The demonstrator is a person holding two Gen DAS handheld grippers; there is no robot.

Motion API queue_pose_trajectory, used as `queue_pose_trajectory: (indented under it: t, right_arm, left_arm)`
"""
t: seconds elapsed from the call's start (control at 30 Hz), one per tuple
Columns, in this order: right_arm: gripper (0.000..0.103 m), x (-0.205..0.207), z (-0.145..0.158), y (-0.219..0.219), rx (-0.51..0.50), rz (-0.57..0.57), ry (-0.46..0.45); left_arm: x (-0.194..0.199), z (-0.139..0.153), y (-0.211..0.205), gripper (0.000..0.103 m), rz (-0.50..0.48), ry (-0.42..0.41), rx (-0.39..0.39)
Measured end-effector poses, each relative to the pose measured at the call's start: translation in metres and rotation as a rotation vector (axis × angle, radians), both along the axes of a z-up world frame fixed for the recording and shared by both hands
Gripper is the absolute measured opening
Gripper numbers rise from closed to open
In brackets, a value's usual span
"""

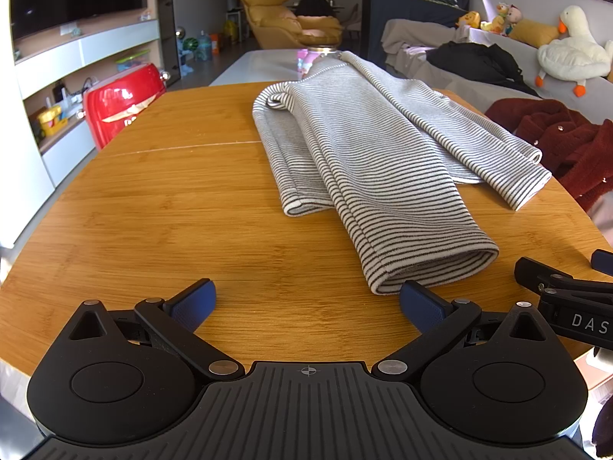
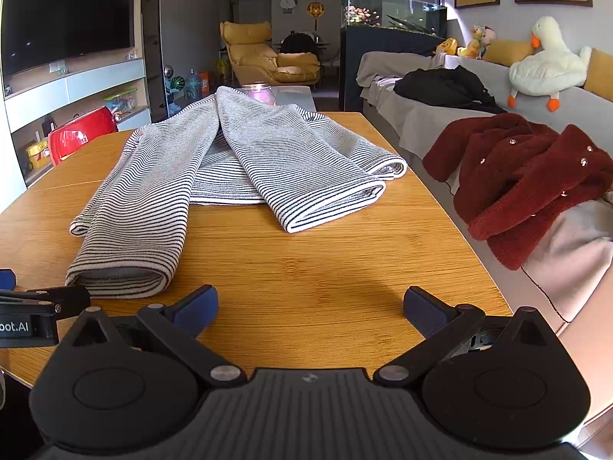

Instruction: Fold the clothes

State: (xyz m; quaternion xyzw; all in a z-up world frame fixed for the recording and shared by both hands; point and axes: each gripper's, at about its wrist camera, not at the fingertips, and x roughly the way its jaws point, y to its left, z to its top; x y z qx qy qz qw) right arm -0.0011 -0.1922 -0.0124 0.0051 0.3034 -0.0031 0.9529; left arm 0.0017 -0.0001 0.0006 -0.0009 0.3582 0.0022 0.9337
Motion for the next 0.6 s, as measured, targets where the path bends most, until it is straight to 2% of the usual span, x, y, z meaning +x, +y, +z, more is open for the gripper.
queue_pose_trajectory:
  t: [0.6]
  right_arm:
    - [0.103,0.0009,0.0025,0.0006,0.0,0.011,0.017]
  left_arm:
    - [-0.0001,-0.0002,0.0,0.103,0.0,0.0,0.002]
